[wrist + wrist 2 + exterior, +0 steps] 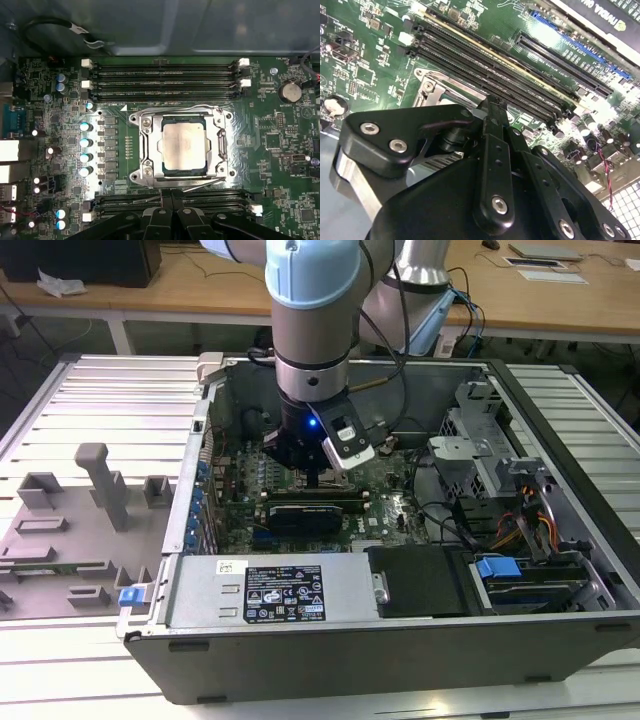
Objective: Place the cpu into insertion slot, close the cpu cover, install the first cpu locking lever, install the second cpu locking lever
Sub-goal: 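Install the second cpu locking lever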
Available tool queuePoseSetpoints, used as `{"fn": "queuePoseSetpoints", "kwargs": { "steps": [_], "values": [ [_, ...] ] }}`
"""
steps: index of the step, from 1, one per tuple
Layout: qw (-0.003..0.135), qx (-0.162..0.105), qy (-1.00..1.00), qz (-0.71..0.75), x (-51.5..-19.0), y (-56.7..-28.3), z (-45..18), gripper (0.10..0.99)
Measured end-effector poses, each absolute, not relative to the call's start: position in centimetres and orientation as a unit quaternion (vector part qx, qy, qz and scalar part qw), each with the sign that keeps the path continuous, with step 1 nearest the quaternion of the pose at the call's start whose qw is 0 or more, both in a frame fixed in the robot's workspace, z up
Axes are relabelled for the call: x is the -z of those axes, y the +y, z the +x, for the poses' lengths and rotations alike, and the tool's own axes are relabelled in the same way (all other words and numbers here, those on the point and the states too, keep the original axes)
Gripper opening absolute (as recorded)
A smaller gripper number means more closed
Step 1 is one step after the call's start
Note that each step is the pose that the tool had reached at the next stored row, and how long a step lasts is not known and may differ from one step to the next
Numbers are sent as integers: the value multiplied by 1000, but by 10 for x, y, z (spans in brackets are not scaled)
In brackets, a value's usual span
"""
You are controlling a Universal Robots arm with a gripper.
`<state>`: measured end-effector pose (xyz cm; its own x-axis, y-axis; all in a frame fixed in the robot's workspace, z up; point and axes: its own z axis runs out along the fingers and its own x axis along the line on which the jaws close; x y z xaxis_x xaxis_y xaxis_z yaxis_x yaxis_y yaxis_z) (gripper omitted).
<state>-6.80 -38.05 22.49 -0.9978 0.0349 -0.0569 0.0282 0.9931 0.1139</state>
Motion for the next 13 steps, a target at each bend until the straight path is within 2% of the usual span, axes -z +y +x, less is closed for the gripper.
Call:
{"fn": "queuePoseSetpoints", "kwargs": {
  "steps": [5,9,13],
  "values": [
    [32,-60,998,16,-222,-381,-82,106],
    [32,-78,996,16,-218,-381,-85,106],
    [32,-81,996,16,-216,-385,-89,106]
  ]
}}
